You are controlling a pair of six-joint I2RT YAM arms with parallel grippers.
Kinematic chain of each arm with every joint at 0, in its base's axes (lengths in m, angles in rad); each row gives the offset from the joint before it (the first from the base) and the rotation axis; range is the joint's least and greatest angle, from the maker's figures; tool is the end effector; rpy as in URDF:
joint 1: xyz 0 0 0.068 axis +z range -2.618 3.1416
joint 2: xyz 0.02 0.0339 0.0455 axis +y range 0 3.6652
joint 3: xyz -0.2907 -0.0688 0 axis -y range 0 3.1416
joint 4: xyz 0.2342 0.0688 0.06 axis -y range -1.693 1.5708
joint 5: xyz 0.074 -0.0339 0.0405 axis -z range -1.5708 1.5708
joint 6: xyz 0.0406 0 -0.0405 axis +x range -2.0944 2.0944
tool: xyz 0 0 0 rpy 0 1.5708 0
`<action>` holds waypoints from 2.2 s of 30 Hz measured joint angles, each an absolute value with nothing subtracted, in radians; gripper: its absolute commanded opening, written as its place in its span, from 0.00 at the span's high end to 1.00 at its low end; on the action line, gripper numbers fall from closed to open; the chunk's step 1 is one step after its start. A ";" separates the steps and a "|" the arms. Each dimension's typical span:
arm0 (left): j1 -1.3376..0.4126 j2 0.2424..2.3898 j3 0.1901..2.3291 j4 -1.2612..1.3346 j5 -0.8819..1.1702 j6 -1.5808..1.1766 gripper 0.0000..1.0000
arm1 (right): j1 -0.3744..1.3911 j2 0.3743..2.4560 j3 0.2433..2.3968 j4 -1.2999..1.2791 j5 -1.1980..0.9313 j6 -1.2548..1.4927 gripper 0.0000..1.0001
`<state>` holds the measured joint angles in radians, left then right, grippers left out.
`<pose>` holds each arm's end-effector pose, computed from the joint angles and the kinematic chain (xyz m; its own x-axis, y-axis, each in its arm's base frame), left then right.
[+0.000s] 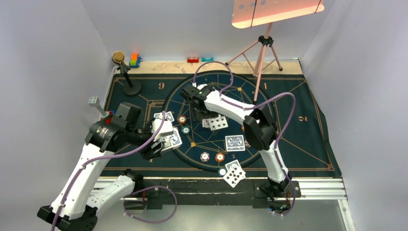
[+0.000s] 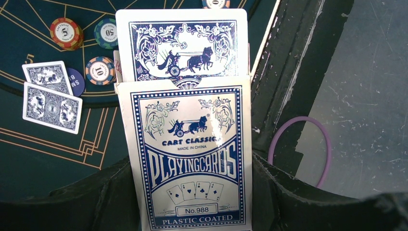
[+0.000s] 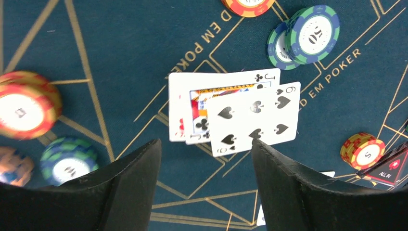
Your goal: Distribute texas hold em gaming equipment
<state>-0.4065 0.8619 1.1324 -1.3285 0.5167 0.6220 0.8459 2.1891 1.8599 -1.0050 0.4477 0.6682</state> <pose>0.0784 -0.0556 0.3593 -0.3205 0.6895 -0.6495 0.9267 0.3704 -0.0640 0.3151 0.3293 0.2239 -0.8824 -0.1538 -0.4447 -0.0775 0.9797 -0.1851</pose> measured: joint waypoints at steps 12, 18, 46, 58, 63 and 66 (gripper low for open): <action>-0.406 0.878 1.118 -1.322 0.516 0.622 1.00 | 0.777 1.549 1.533 -0.707 0.138 0.625 0.13; -0.406 0.880 1.097 -1.301 0.516 0.622 1.00 | 0.734 1.316 1.251 -0.470 -0.158 0.646 0.08; -0.406 0.901 1.098 -1.273 0.520 0.612 1.00 | 0.911 1.518 1.161 -0.066 -0.546 0.798 0.24; -0.406 0.896 1.098 -1.278 0.512 0.610 1.00 | 0.911 1.566 1.161 -0.070 -0.573 0.799 0.38; -0.406 0.896 1.098 -1.281 0.513 0.604 1.00 | 0.906 1.554 1.161 -0.100 -0.566 0.790 0.43; -0.406 0.894 1.098 -1.280 0.513 0.603 1.00 | 0.894 1.534 1.161 -0.121 -0.560 0.785 0.46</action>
<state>-0.4065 0.8944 1.0977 -1.2800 0.5129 0.6029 0.8944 1.5341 1.1606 -0.1215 -0.5598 0.7849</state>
